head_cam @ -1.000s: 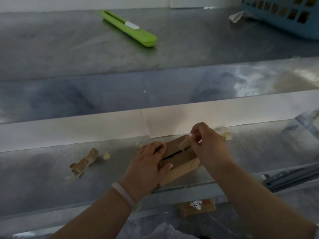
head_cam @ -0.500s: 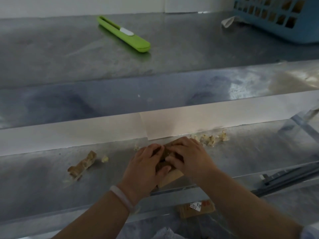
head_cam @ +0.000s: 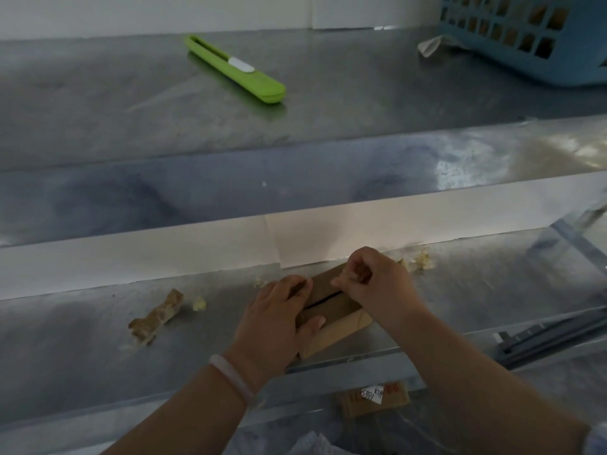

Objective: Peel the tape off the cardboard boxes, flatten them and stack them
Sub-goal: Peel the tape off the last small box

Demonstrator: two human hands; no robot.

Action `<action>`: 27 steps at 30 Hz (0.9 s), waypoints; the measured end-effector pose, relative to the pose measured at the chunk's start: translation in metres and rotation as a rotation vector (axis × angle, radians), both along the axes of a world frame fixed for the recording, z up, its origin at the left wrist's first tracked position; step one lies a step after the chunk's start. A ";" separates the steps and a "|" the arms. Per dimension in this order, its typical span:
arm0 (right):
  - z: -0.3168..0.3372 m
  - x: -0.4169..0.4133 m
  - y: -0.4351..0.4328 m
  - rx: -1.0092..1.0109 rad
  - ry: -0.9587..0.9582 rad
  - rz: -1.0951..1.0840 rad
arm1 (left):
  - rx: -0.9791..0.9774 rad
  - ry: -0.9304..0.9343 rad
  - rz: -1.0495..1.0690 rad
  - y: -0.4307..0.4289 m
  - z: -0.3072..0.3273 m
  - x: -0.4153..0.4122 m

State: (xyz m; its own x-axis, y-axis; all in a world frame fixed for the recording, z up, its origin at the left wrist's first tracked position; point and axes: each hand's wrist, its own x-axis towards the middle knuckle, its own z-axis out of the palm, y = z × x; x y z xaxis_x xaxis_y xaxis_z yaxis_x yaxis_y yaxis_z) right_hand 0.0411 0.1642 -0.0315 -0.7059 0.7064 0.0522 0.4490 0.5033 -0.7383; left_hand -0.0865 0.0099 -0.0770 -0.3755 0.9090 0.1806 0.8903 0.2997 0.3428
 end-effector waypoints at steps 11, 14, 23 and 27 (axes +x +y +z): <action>-0.013 0.013 0.007 0.291 -0.183 0.146 | -0.045 0.023 0.022 0.002 0.008 0.003; -0.010 0.009 0.007 0.234 -0.296 0.084 | -0.079 0.017 0.045 0.006 0.013 0.009; 0.001 0.011 0.011 0.218 -0.271 -0.033 | -0.058 0.174 0.131 0.012 0.008 0.018; 0.000 0.020 0.018 -0.026 -0.156 -0.214 | -0.069 0.167 0.116 0.012 0.010 0.018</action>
State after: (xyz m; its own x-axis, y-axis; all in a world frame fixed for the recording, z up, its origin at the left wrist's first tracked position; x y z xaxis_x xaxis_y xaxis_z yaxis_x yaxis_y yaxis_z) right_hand 0.0607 0.1824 -0.0320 -0.5385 0.8401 -0.0656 0.6522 0.3662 -0.6637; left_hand -0.0686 0.0219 -0.0671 -0.4482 0.8740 0.1876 0.8913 0.4208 0.1689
